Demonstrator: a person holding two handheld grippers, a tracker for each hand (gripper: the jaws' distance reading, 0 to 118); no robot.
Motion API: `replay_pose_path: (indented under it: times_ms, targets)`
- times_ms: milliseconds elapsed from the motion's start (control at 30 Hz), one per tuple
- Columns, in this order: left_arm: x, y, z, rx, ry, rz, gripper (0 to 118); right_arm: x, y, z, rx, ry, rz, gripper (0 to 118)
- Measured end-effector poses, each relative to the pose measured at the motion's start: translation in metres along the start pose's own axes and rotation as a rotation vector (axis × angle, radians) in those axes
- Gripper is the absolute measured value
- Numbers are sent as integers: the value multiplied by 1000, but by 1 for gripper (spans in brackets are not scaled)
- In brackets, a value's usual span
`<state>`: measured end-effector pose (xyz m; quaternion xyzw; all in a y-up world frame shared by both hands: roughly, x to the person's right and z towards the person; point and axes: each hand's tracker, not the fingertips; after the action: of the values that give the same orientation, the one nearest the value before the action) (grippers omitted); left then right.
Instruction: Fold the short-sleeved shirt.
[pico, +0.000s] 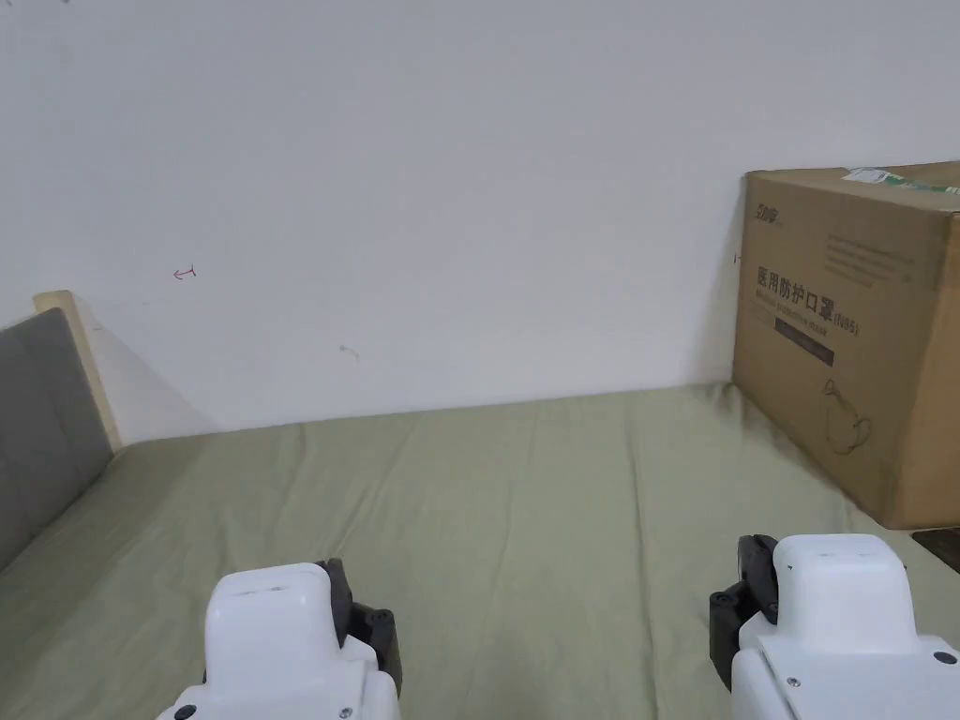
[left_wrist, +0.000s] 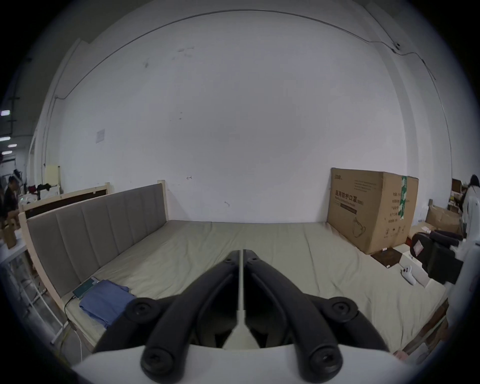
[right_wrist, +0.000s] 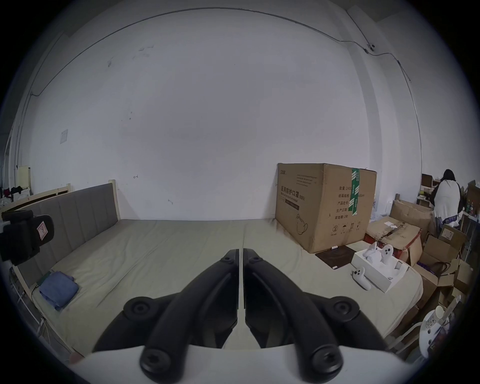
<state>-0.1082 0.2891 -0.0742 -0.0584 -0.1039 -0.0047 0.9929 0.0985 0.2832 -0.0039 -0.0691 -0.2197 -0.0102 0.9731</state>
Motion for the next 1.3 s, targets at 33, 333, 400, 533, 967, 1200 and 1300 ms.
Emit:
replay_pose_path:
  times_ms: [33, 333, 400, 533, 967, 1200, 1300]
  targets:
    - [-2, 0, -1, 2, -5, 6, 49, 1, 1, 0, 0, 1, -2, 14]
    - [-9, 4, 2, 24, -18, 18, 93, 1, 2, 3, 30, -12, -6, 111]
    - [-12, 6, 0, 21, -48, 22, 100, 0, 1, 2, 32, -12, 5, 111]
    - [-14, 5, -1, 15, -78, 49, 105, -5, 1, 0, 26, -12, 26, 111]
    - [-3, 2, -2, 19, -88, 1, 114, -3, -6, -7, 6, -6, 17, 111]
    - [5, -6, 1, 67, -116, -65, 115, -3, -10, -10, 6, -27, 41, 111]
    - [1, -4, -7, -29, -146, 25, 115, -2, -11, -14, -9, -22, 29, 111]
